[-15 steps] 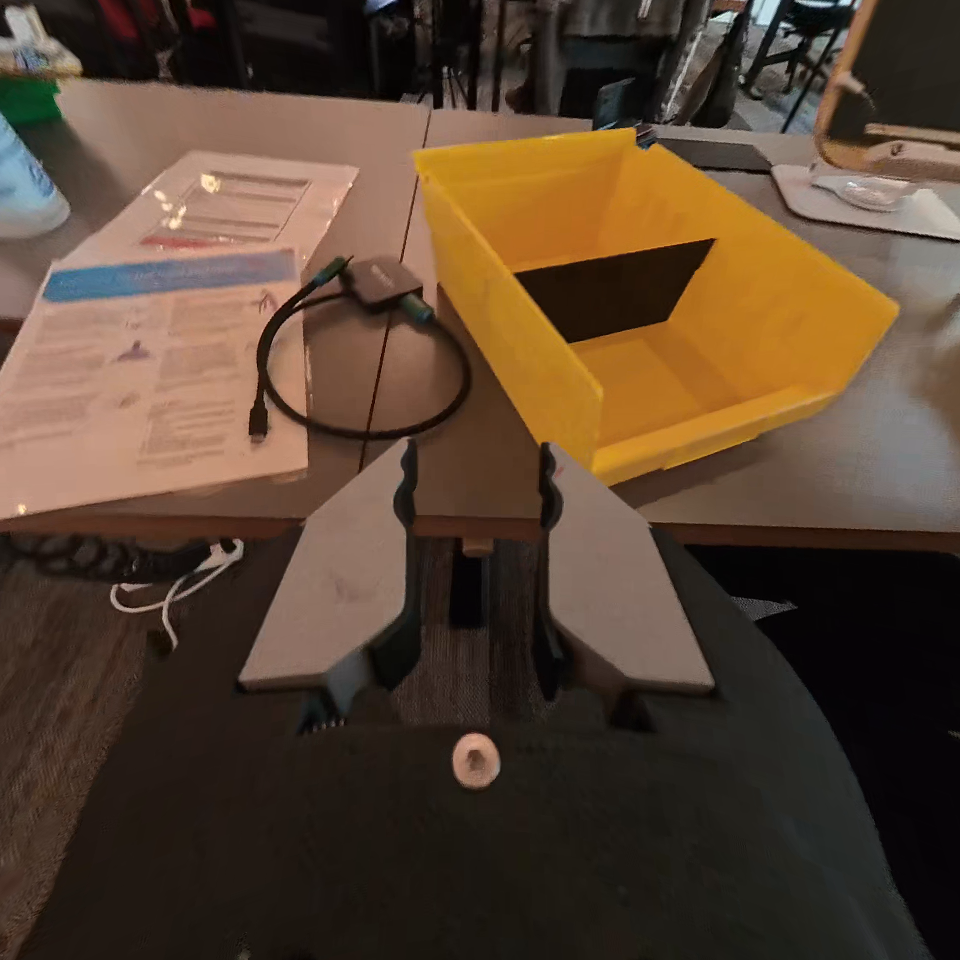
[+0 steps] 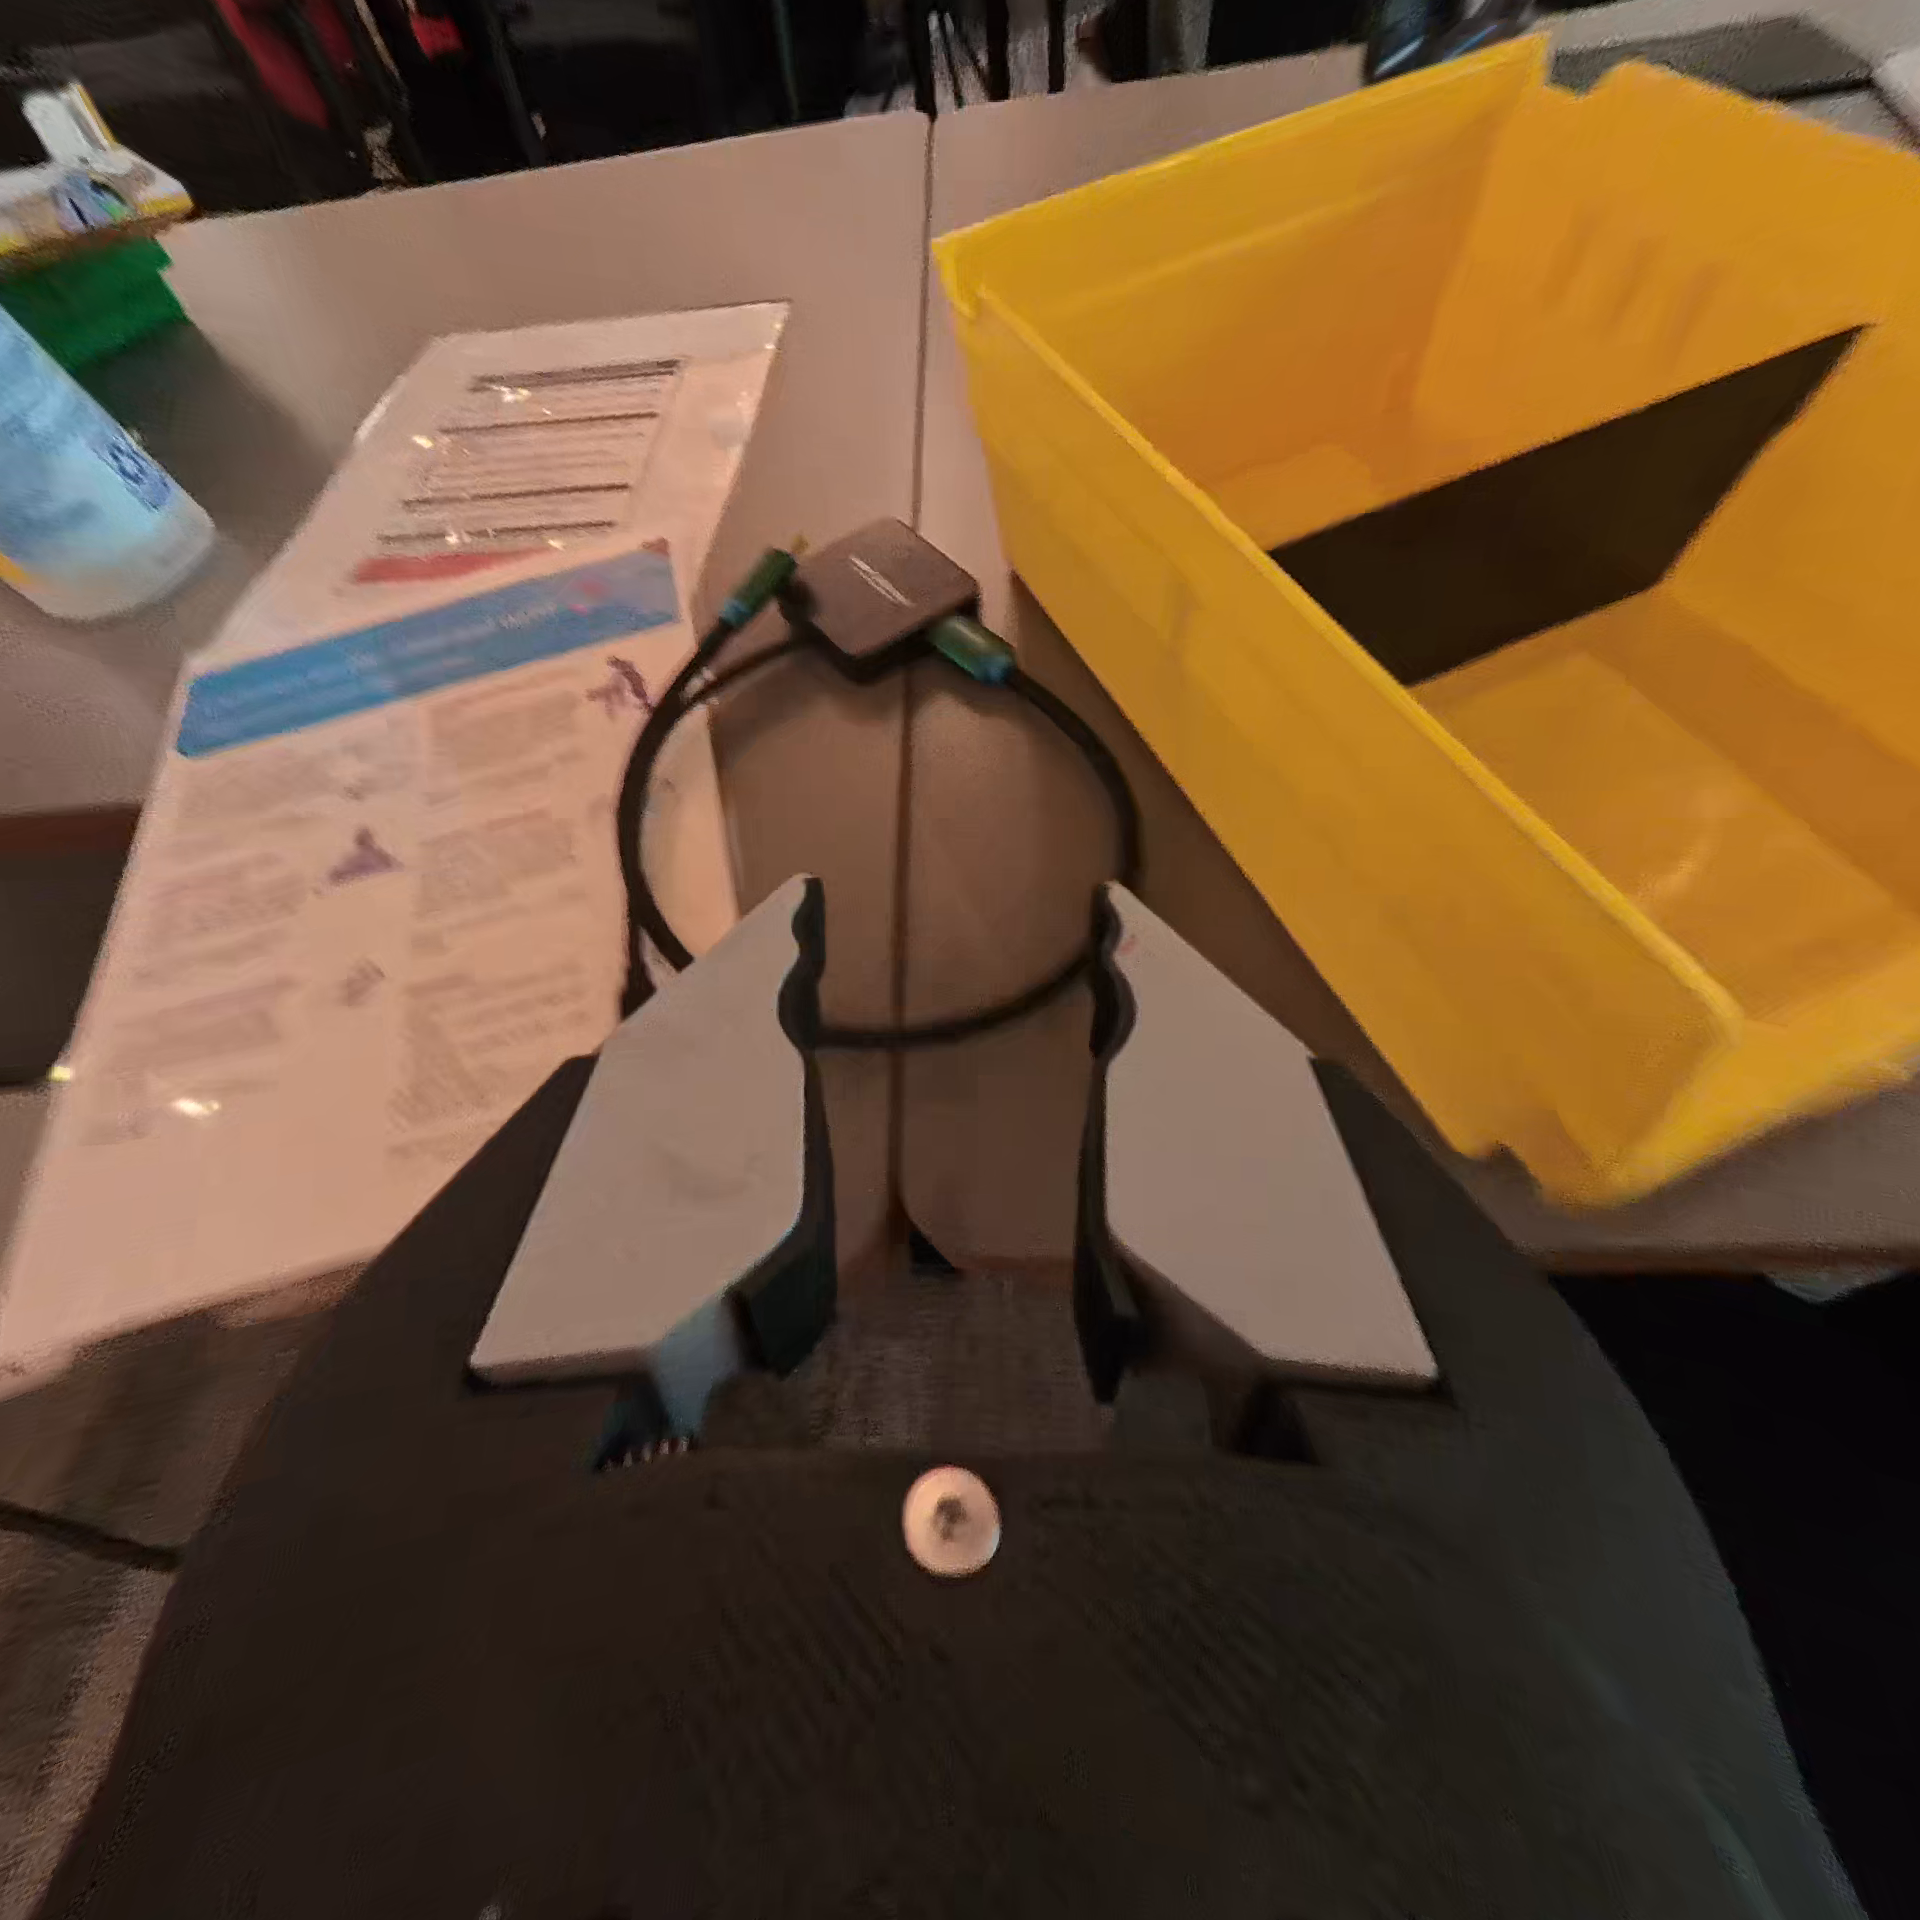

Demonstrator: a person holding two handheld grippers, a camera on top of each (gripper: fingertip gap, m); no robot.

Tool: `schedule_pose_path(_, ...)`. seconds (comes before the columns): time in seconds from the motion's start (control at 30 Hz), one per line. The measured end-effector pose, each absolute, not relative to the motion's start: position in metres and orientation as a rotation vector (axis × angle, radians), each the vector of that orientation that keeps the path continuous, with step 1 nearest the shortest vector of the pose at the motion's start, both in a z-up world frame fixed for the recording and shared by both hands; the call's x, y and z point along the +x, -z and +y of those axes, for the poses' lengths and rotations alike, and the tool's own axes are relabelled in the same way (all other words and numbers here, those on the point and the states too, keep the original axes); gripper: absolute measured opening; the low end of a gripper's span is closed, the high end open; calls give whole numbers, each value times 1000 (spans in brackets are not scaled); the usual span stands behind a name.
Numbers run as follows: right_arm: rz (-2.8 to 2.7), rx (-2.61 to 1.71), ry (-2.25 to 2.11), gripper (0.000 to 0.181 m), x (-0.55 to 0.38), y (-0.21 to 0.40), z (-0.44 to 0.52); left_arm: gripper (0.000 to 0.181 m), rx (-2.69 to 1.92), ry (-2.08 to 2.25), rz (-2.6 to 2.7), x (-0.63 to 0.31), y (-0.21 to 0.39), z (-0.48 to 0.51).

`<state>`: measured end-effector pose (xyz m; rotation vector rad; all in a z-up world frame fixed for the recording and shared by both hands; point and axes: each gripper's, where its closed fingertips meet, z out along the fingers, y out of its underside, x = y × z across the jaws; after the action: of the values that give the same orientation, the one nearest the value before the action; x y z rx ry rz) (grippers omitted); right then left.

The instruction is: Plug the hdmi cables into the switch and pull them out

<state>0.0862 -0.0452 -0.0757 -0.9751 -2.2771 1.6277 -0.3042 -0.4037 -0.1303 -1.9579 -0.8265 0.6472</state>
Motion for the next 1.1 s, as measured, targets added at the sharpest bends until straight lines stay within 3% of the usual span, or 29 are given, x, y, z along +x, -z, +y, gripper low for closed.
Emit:
schedule_pose_path(0.27, -2430, -1023, -1729, 58, 53, 104, -79, 47, -2301, -789, -555, -442, 150, -376)
schedule_pose_path(0.43, -2480, -996, -1785, 58, 51, 89, -97, 48, -2568, -411, -442, -463, 198, -361)
schedule_pose_path(0.47, -2480, -975, -1762, 57, 50, 88, -98, 43, -2616, -420, -435, -468, 206, -364)
schedule_pose_path(0.53, -2476, -948, -1707, 54, 48, 88, -95, 17, -2639, -435, -461, -478, 208, -367)
schedule_pose_path(0.67, -2444, -939, -1723, 50, 47, 83, -90, 11, -2752, -552, -434, -482, 202, -378)
schedule_pose_path(0.9, -2317, -976, -1655, 45, 53, 77, -67, 7, -2426, -1364, -326, -488, 43, -375)
schedule_pose_path(1.1, -2181, -1015, -1646, 48, 52, 50, -44, 8, -2096, -1570, -100, -394, -106, -310)
